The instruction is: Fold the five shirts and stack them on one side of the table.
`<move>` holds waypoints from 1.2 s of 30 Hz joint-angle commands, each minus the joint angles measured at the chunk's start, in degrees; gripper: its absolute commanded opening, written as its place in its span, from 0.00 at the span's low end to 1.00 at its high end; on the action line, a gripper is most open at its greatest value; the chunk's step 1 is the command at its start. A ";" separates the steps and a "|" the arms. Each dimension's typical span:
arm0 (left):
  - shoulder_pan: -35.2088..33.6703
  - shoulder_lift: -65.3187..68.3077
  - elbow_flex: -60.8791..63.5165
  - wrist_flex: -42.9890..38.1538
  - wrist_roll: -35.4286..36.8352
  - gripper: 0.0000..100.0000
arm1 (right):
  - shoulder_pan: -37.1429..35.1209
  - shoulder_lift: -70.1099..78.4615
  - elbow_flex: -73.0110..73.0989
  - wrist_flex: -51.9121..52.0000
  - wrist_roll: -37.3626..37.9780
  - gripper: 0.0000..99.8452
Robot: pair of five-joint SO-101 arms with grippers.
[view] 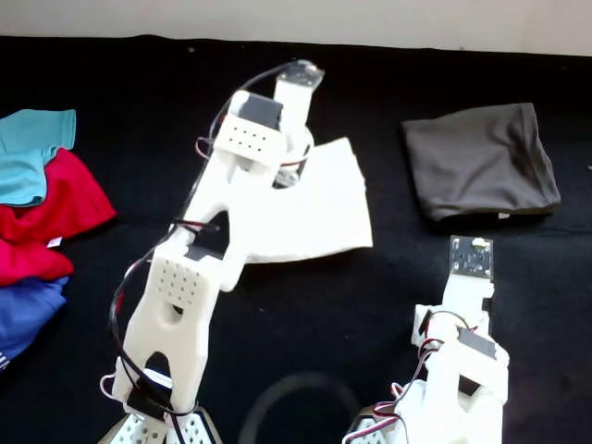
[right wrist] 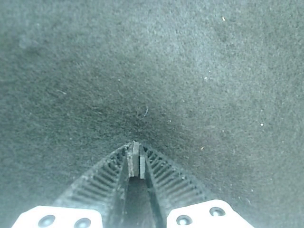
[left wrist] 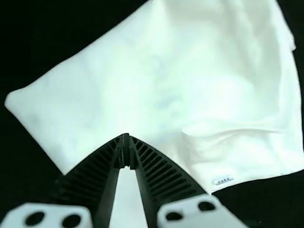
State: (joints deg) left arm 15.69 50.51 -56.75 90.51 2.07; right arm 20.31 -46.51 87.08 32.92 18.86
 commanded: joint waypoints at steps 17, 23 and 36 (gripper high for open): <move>20.79 3.56 -18.07 10.55 0.44 0.01 | 1.27 -0.13 0.40 -1.54 0.09 0.01; 20.00 2.42 -17.80 10.55 0.35 0.01 | 1.27 -0.13 0.40 -1.54 0.09 0.01; 22.46 2.15 -6.11 10.20 0.44 0.01 | 1.27 -0.13 0.40 -1.63 0.09 0.01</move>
State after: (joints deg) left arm 36.00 54.90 -63.52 100.53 2.07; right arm 20.31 -46.51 87.08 32.92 18.86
